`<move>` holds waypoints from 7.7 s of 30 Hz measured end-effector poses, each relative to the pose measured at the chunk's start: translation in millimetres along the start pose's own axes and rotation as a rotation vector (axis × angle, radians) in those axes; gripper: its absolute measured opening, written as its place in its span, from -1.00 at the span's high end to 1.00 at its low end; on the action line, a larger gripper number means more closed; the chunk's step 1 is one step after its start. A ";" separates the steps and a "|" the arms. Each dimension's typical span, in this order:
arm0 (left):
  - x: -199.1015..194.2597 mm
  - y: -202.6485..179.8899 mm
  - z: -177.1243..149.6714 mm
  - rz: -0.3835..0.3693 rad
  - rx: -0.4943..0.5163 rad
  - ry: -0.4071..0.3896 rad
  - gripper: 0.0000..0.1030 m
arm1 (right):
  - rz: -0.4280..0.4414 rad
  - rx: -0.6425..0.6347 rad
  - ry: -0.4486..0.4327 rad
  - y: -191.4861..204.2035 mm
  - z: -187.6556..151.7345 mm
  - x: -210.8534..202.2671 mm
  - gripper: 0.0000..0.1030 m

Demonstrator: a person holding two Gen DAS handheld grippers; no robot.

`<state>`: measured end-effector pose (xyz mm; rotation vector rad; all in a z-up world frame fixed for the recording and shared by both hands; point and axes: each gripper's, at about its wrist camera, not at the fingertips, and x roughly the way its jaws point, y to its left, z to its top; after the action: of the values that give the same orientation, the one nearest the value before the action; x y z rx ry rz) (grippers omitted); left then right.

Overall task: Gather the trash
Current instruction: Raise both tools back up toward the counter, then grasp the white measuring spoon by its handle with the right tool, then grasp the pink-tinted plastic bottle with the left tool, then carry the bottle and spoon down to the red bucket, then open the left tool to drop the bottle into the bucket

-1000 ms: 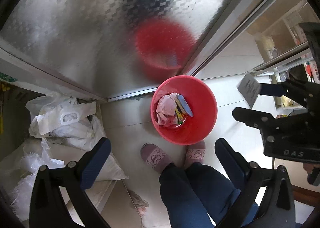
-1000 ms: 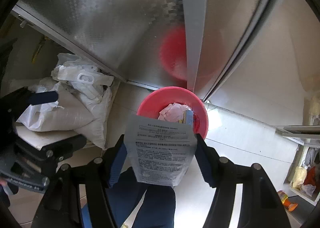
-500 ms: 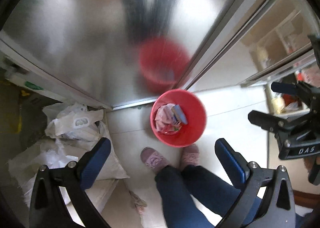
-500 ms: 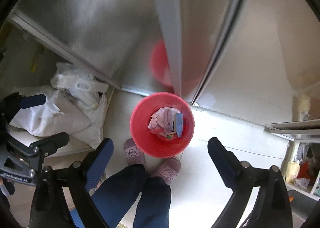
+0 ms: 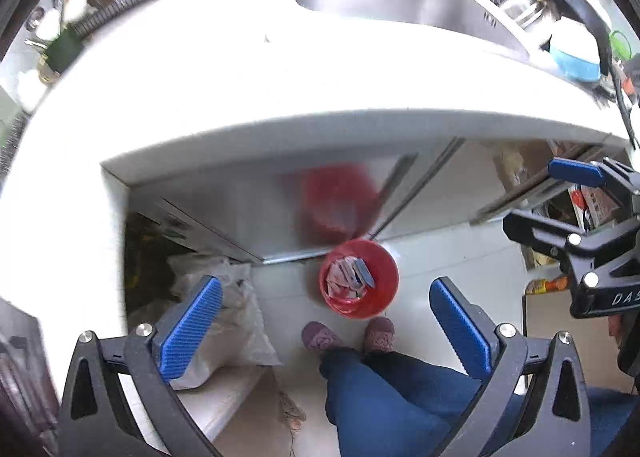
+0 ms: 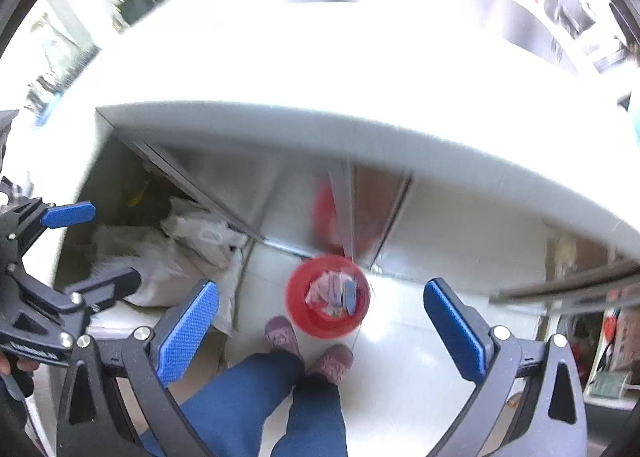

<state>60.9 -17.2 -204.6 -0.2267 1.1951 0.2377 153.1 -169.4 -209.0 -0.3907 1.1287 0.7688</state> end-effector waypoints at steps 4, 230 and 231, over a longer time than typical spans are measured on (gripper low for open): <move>-31.4 14.7 15.5 0.020 -0.033 -0.036 -1.00 | 0.021 -0.013 -0.050 2.9 21.1 -28.6 -0.99; 325.5 -41.2 -74.4 -0.267 -0.020 0.358 -0.41 | 0.120 0.024 0.211 -42.9 -89.8 238.8 0.83; 323.7 -39.2 -72.8 -0.271 -0.029 0.354 -0.42 | 0.118 0.022 0.217 -42.3 -89.3 240.1 0.83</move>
<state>120.6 -56.0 -531.0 -0.4666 1.4946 -0.0253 176.1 -171.5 -467.7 -0.3986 1.3723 0.8307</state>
